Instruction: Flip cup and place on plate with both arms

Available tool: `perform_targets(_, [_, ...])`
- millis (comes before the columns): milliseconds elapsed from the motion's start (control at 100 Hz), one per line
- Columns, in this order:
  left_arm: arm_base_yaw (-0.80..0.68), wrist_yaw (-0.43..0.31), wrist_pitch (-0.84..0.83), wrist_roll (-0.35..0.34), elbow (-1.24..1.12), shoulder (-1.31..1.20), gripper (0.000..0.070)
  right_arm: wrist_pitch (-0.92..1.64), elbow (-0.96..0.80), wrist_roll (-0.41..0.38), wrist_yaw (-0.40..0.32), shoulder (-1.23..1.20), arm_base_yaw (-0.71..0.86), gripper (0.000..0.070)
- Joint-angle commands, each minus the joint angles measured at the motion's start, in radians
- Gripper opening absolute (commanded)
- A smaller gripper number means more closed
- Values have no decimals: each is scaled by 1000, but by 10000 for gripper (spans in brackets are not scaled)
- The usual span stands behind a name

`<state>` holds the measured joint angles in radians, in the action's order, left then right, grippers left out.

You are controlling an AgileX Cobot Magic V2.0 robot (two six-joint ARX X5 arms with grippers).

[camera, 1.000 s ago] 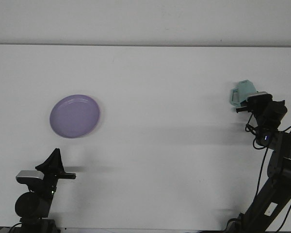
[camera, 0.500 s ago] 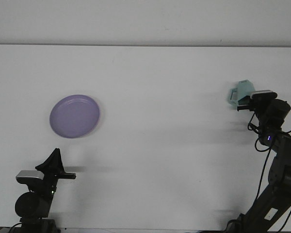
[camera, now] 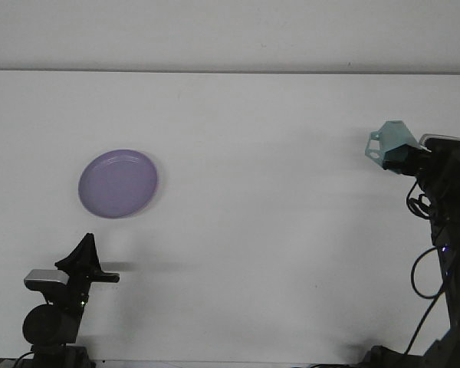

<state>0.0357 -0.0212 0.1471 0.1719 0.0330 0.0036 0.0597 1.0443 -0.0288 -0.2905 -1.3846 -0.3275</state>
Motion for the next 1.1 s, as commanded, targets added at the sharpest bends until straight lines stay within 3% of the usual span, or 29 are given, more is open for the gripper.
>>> perform_targets(0, [0,4,12,6,-17,0,12,103,18,-76,-23,67,25,8])
perform_targets(200, [0,4,13,6,-15,0,12,385,18,-87,-127,243,156,7])
perform_targets(460, [0,4,15,29,-15,0,12,756,18,-40,-117,273,413,6])
perform_targets(810, [0,4,14,29,-15,0,12,975,76,27,110,130,765,6])
perform_targets(1090, [0,4,12,29,-15,0,12,1146,272,92,190,-106,868,6])
